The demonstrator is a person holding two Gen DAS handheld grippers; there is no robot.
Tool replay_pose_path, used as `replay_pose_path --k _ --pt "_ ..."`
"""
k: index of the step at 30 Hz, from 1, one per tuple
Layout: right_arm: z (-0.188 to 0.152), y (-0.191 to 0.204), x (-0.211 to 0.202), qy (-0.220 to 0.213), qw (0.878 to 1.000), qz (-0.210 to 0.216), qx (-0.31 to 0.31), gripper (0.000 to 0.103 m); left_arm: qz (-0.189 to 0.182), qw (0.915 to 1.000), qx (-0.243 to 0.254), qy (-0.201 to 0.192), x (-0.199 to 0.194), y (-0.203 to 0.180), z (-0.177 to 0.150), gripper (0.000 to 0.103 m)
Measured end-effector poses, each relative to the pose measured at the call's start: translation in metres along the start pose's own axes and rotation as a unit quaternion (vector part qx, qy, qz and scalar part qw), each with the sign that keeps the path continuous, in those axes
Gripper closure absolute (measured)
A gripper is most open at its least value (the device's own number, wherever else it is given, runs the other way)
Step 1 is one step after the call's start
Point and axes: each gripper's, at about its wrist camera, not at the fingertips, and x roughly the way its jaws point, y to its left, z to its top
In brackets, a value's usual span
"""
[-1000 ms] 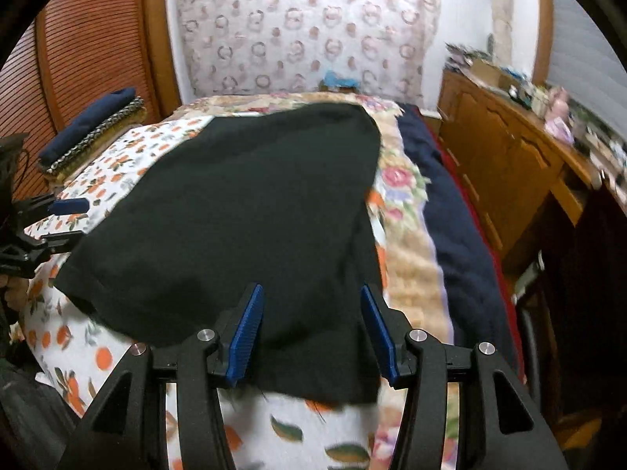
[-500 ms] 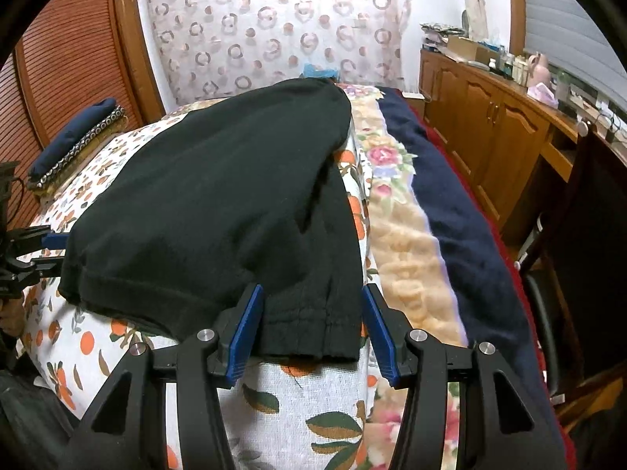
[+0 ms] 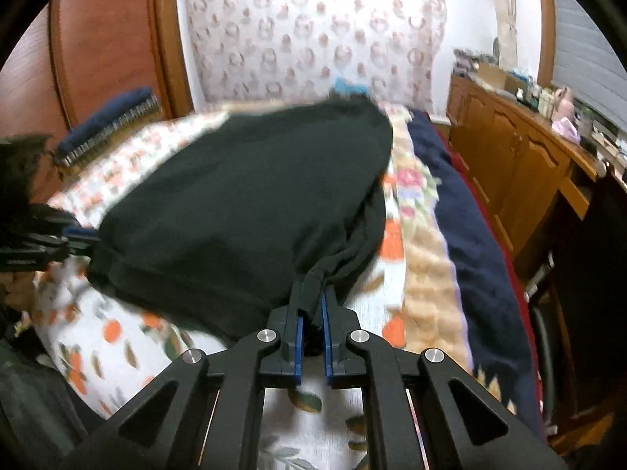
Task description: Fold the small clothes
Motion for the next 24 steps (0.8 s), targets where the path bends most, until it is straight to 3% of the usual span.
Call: replay_pose_path --k 5,11,15,21,24 --pt "0.047 -0.014 -0.02 -0.06 0.998 0.012 0.001 0.096 -0.004 0.9987 -0.024 -0.043 -0.018 0.02 0.046 0.095" --pt "0.11 -0.032 0.007 -0.085 0.996 0.011 -0.014 0.096 0.004 0.9964 -0.053 -0.065 -0.014 0.066 0.107 0.095" --pt "0.145 -0.044 0.051 -0.075 0.997 0.001 -0.016 0.096 0.029 0.996 -0.066 -0.052 0.014 0.106 0.141 0.095" --pt "0.172 -0.05 0.128 -0.03 0.999 -0.011 -0.002 0.096 0.045 0.9936 -0.096 -0.037 0.045 0.146 0.159 0.089" --pt "0.185 -0.044 0.149 -0.012 1.0 -0.017 -0.015 0.096 0.07 0.9925 -0.089 -0.047 0.045 0.156 0.163 0.071"
